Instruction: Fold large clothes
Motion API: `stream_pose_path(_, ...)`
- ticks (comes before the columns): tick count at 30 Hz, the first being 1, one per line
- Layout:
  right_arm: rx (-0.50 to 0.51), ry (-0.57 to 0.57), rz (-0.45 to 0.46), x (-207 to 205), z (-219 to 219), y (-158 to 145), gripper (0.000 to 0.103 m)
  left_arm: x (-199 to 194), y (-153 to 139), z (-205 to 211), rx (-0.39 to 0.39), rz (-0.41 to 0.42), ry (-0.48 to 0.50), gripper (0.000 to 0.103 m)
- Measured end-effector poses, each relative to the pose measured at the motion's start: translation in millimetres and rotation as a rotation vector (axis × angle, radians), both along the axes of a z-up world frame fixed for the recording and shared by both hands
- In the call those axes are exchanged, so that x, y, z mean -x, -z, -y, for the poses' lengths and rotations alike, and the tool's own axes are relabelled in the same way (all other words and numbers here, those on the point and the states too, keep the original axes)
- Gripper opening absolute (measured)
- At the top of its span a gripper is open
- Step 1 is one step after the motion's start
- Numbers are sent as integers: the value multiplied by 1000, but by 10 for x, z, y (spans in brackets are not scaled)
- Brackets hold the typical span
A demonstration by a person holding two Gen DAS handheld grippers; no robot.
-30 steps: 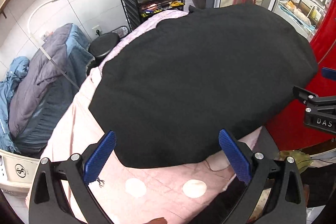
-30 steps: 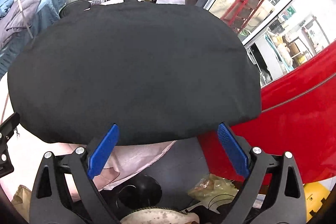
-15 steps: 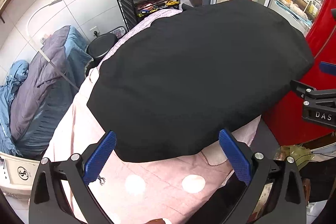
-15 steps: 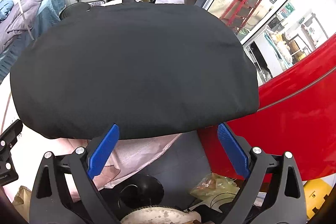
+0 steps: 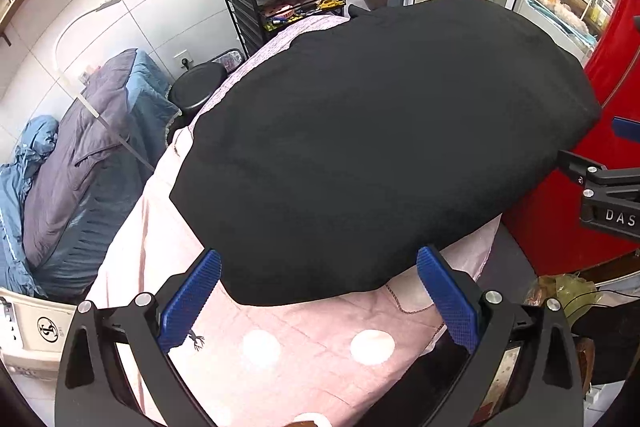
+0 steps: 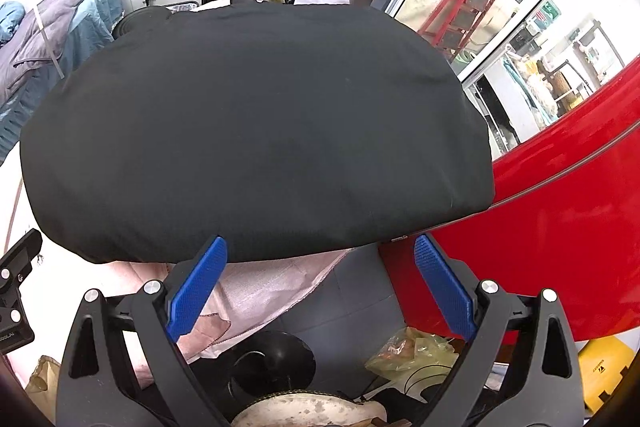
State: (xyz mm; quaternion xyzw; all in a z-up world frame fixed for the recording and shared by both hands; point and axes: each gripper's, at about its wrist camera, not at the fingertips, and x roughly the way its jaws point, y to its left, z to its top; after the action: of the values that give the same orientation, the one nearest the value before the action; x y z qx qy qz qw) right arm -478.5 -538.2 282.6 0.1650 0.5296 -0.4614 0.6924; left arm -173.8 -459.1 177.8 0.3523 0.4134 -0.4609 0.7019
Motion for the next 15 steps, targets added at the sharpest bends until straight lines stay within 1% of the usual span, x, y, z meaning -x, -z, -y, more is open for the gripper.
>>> stream_pose_path(4,3,-2,2,-14,-13,-14,94,-12,3,-15,6,-18,3,97)
stream_pose_path(9,-1,0,-1,-16,-19,4,94,50,-19,-43,38,22,26,97)
stream_pose_path(12,-1,0,1,-21,-22,1,94,73,-12,-38,28,3,32,97)
stream_pose_path(15,0,1,0,-18,-21,5,94,66,-6,-18,6,10,24,97)
